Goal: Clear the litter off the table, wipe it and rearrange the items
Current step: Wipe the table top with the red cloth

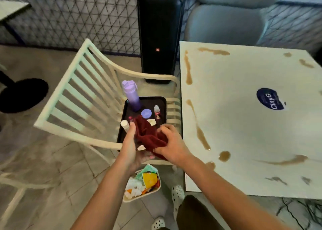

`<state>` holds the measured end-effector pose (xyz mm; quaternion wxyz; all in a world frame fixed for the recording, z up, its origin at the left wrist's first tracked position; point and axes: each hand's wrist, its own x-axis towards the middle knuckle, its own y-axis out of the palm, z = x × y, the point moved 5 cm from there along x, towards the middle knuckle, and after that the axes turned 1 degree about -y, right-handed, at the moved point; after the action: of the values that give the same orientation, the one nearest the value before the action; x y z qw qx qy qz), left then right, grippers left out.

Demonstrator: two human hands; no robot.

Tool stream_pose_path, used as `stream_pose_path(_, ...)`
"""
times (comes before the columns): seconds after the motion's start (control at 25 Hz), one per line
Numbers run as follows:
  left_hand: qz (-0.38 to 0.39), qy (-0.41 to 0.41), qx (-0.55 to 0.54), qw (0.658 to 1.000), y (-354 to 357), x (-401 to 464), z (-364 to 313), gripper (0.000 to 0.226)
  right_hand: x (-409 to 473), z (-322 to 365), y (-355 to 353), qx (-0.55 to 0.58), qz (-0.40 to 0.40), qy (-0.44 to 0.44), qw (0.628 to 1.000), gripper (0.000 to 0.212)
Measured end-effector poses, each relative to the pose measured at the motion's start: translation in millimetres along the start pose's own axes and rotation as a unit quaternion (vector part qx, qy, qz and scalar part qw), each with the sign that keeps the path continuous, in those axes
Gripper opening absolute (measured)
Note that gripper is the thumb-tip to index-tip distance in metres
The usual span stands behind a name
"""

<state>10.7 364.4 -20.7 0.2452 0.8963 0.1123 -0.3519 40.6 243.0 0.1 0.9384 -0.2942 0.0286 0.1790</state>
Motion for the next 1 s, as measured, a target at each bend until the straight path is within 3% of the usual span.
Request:
stream_pose_path(0.12, 0.011, -0.009, 0.019, 1.0, 29, -23, 12, 0.042, -47, 12, -17, -0.012, -0.006, -0.046, 0.999, 0.04)
stream_pose_path(0.24, 0.0, -0.006, 0.01, 1.0, 47, -29, 17, 0.043, -76, 19, -38, -0.054, -0.026, -0.094, 0.994, 0.05)
stream_pose_path(0.32, 0.008, 0.045, 0.015, 0.999, 57, -29, 13, 0.042, -98, 5, -60, -0.077, -0.075, -0.101, 0.989, 0.048)
stream_pose_path(0.4, -0.012, 0.143, 0.138, 0.98, 70, -32, 10, 0.046, -126, -36, -83, -0.109, -0.134, -0.044, 0.984, 0.043)
stream_pose_path(0.48, -0.024, 0.249, 0.329, 0.911, 88, -44, 19, 0.051, -161, -90, -105, -0.177, -0.189, 0.033, 0.965, 0.047)
stream_pose_path(0.56, 0.033, 0.293, 0.513, 0.806, 108, -43, 60, 0.054, -191, -143, -115, -0.269, -0.173, 0.08, 0.944, 0.043)
stream_pose_path(0.6, 0.058, 0.276, 0.619, 0.733, 114, -36, 91, 0.059, -201, -165, -115, -0.315, -0.135, 0.082, 0.936, 0.043)
stream_pose_path(0.68, 0.026, 0.225, 0.784, 0.578, 113, -24, 139, 0.067, -214, -195, -118, -0.36, -0.094, 0.071, 0.925, 0.043)
stream_pose_path(0.72, -0.008, 0.216, 0.809, 0.547, 114, -21, 149, 0.066, -217, -203, -120, -0.359, -0.09, 0.06, 0.927, 0.043)
stream_pose_path(0.88, -0.101, 0.21, 0.8, 0.552, 135, 2, 136, 0.056, -210, -214, -129, -0.316, -0.077, 0.033, 0.945, 0.038)
stream_pose_path(1.0, -0.151, 0.164, 0.779, 0.586, 166, 30, 124, 0.057, -207, -224, -130, -0.306, -0.105, -0.005, 0.946, 0.035)
